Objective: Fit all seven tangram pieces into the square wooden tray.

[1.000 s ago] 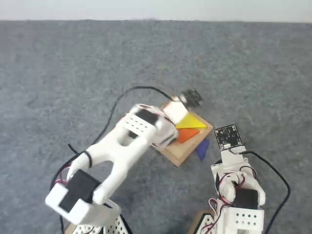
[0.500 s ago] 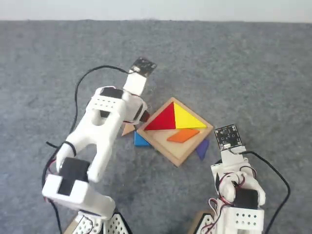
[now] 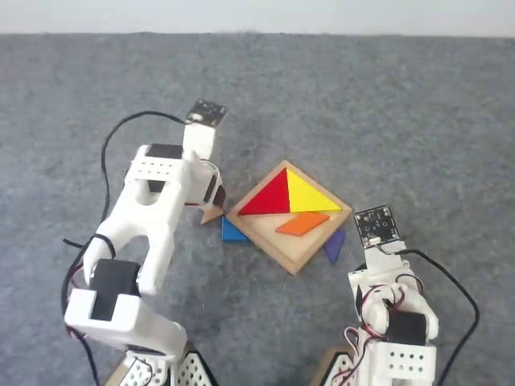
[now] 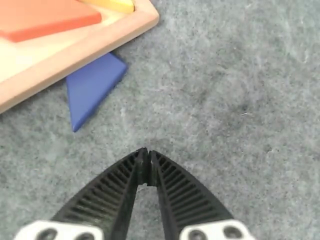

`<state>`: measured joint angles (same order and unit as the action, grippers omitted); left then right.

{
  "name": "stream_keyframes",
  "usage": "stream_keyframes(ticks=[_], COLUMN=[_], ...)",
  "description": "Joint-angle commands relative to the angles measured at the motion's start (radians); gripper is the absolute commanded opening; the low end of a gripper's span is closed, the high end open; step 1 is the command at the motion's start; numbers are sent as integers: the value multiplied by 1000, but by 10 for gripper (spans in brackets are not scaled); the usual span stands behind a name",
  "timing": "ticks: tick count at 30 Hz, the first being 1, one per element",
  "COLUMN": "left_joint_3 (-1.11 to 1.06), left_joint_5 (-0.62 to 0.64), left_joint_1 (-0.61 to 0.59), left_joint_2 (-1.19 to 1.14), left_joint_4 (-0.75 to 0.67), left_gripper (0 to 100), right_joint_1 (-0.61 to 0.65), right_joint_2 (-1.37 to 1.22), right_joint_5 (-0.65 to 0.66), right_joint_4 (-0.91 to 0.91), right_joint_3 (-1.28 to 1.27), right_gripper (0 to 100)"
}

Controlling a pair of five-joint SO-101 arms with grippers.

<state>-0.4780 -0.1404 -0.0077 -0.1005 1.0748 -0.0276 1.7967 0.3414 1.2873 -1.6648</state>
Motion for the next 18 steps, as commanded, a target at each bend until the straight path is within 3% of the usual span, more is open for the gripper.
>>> stream_keyframes(ticks=[1,6,12,18], left_joint_3=[-1,-38,-88,-79], left_joint_5=[15,14,18,63], left_joint_1=[9,28,130,68], left_joint_2=[14,6,18,152], left_joint_4=[-9,-71,-74,-75], left_gripper=[197,196,195,194], right_joint_1=[5,5,5,5], right_joint_2=[19,19,19,19], right_joint_5=[-2,-2,-2,-2], right_joint_4=[-5,-5,-5,-5], right_joint_3=[-18,-18,-18,-18], right_gripper=[8,8,8,8])
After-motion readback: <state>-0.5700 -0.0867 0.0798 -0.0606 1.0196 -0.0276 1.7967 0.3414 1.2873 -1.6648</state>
